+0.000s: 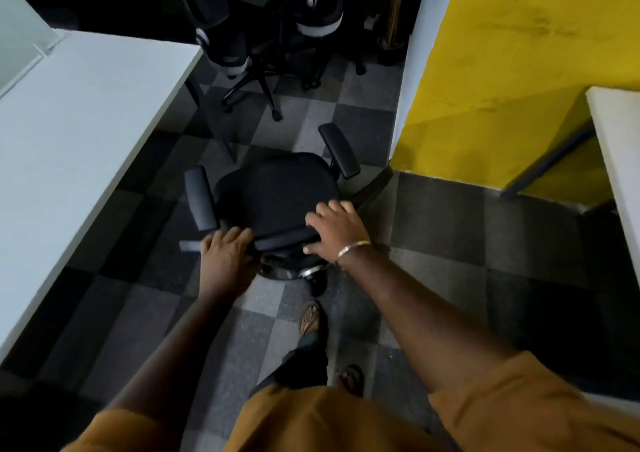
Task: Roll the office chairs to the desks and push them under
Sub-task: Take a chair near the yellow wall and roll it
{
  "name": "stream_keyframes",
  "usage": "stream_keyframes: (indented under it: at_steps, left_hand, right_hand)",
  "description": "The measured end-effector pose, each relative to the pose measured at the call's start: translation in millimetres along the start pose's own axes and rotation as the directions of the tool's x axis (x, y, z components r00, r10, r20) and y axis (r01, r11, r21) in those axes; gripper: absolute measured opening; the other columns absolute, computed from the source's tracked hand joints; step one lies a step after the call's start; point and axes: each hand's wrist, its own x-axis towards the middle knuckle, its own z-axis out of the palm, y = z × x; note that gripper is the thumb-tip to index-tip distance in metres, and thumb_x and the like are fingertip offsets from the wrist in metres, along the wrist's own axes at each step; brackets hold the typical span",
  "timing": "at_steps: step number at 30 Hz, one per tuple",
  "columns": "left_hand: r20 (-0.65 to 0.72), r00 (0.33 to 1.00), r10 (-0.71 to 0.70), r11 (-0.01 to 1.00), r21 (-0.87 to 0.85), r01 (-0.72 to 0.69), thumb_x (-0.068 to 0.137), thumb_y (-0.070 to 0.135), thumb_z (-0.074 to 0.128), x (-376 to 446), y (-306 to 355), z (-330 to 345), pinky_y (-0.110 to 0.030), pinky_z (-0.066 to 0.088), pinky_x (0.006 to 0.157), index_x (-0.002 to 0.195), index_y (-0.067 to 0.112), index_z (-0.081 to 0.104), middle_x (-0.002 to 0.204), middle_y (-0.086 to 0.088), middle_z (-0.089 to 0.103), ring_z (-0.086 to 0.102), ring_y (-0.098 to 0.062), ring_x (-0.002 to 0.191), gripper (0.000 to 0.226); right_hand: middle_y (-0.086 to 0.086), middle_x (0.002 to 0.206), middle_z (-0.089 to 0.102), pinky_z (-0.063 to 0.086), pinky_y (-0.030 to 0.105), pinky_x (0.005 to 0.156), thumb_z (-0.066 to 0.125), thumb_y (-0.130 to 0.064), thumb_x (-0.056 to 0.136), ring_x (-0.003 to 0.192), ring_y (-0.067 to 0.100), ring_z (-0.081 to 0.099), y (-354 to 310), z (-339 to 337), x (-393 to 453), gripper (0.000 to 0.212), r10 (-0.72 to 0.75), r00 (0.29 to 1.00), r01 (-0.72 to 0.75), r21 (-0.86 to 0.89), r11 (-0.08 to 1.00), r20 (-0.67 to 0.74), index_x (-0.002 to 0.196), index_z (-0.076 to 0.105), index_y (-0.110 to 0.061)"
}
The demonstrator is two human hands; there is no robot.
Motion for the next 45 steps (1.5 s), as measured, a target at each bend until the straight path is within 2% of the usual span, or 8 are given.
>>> stream_keyframes:
  at_steps: [11,19,26,30,36,40,43,45]
  left_hand:
    - [0.084,0.996,0.043,0.999,-0.022,-0.041,0.079,0.042,0.083,-90.9,-44.1,-12.4,-0.046,0.037,0.102,0.112,0.032,0.062,0.105,0.009,0.061,0.058,-0.022,0.106,0.041]
    - [0.035,0.983,0.182,0.983,-0.006,-0.182,0.076,0.032,0.078,-199.2,-120.9,-22.3,-0.039,0.038,0.094,0.100,0.034,0.060,0.095,0.011,0.057,0.057,-0.021,0.097,0.030]
    - [0.044,0.975,0.216,0.976,-0.020,-0.215,0.068,0.036,0.080,-286.0,-188.7,-38.4,-0.038,0.036,0.090,0.090,0.033,0.065,0.089,0.010,0.061,0.056,-0.023,0.090,0.027]
    - [0.036,0.968,0.247,0.969,-0.004,-0.247,0.068,0.034,0.082,-333.2,-216.1,-41.3,-0.039,0.037,0.091,0.089,0.031,0.068,0.088,0.008,0.063,0.055,-0.025,0.086,0.026]
    - [0.005,0.974,0.226,0.974,-0.015,-0.226,0.074,0.037,0.067,-409.1,-237.7,-47.8,-0.040,0.035,0.094,0.089,0.032,0.067,0.094,0.009,0.064,0.053,-0.023,0.088,0.016]
    - [-0.023,0.986,0.166,0.985,-0.043,-0.167,0.068,0.029,0.070,-456.1,-247.2,-51.2,-0.041,0.036,0.098,0.089,0.032,0.066,0.093,0.008,0.061,0.052,-0.023,0.094,0.021]
    - [-0.021,0.990,0.139,0.989,-0.054,-0.140,0.068,0.040,0.050,-497.0,-250.4,-57.4,-0.046,0.037,0.101,0.087,0.032,0.064,0.096,0.008,0.060,0.051,-0.025,0.098,0.024]
    - [0.028,0.994,0.104,0.994,-0.025,-0.103,0.069,0.036,0.062,-515.2,-253.7,-59.1,-0.047,0.035,0.105,0.088,0.033,0.062,0.100,0.006,0.062,0.053,-0.028,0.101,0.020]
  right_hand:
    - [-0.003,0.110,0.057,0.033,0.039,0.094,0.075,-0.066,0.076,0.108,0.022,0.050,-89.6,22.0,-87.4,0.055,0.082,0.997,-0.082,0.029,0.996,0.002,0.113,0.063,-0.028]
    - [-0.007,0.099,0.059,0.036,0.040,0.085,0.073,-0.073,0.073,0.098,0.021,0.055,-214.7,45.8,-177.2,0.055,0.165,0.986,-0.165,0.019,0.986,0.007,0.108,0.067,-0.032]
    - [-0.012,0.108,0.064,0.045,0.038,0.086,0.063,-0.075,0.080,0.104,0.017,0.058,-330.9,64.8,-248.9,0.058,0.168,0.982,-0.174,0.063,0.983,0.083,0.126,0.065,-0.041]
    - [-0.013,0.118,0.065,0.048,0.037,0.091,0.063,-0.068,0.084,0.113,0.016,0.058,-354.1,67.2,-291.8,0.061,0.125,0.976,-0.134,0.041,0.990,0.180,0.138,0.057,-0.041]
    - [-0.012,0.127,0.067,0.049,0.035,0.089,0.060,-0.072,0.084,0.117,0.017,0.062,-391.2,69.7,-356.4,0.066,0.153,0.957,-0.158,0.003,0.987,0.246,0.141,0.055,-0.039]
    - [-0.011,0.131,0.067,0.050,0.035,0.088,0.061,-0.071,0.084,0.117,0.021,0.065,-422.9,76.4,-386.0,0.066,0.144,0.967,-0.147,-0.003,0.989,0.210,0.142,0.056,-0.040]
    - [-0.008,0.128,0.070,0.050,0.035,0.086,0.061,-0.074,0.082,0.114,0.025,0.067,-446.5,84.0,-415.1,0.066,0.130,0.972,-0.126,-0.033,0.992,0.196,0.139,0.058,-0.040]
    - [-0.004,0.123,0.072,0.051,0.036,0.086,0.062,-0.074,0.081,0.111,0.028,0.068,-457.7,87.1,-428.3,0.065,0.136,0.973,-0.130,-0.042,0.991,0.185,0.136,0.060,-0.039]
